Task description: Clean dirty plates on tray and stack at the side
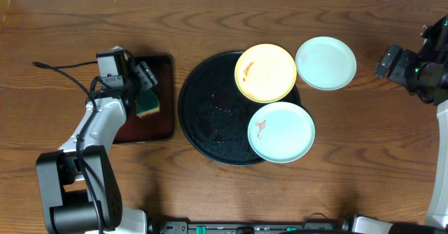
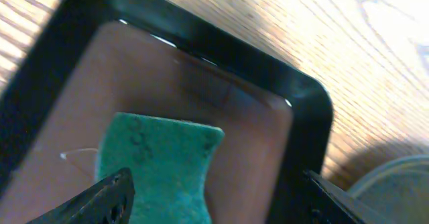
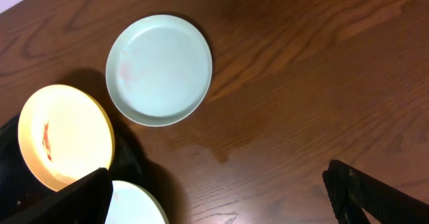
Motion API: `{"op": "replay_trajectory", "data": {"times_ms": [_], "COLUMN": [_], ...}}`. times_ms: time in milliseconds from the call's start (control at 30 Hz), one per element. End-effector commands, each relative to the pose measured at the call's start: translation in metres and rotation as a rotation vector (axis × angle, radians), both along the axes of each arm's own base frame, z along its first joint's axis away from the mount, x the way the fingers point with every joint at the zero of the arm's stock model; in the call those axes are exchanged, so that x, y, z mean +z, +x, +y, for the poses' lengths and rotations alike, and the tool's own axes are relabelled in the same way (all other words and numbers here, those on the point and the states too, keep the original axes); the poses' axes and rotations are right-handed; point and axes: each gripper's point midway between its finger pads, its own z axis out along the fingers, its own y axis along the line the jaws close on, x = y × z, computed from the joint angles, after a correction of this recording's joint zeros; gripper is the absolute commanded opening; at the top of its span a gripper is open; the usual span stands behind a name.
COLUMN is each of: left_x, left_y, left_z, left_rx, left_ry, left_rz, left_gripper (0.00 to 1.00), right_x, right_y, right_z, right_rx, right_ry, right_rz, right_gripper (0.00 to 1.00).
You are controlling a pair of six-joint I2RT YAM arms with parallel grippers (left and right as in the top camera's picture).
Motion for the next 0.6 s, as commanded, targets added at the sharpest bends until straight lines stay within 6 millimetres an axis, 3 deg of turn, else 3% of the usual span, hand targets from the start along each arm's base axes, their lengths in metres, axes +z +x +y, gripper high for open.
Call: {"op": "replay_trajectory", "data": {"times_ms": [0,567], "left_x": [-0.0006,-0.0046], "left_y": [-0.003,-0.0079], "left_z": [-0.0092,-0.0098], "left_rx": [-0.015,-0.014], "left_ry": [-0.057,-0.06], "left_rz": [0.014,0.04], "left_gripper": [0.79,0.79], "right_x": [0.006,0.006], "right_y": [-0.0014,-0.0012], "right_z": [-0.0019,-0.0013], "right_rx": [-0.01,-0.008], "right_ry": [-0.007,-0.007], "right_rz": [-0.016,-0.016], "right_gripper": [0.99,0.99]}}
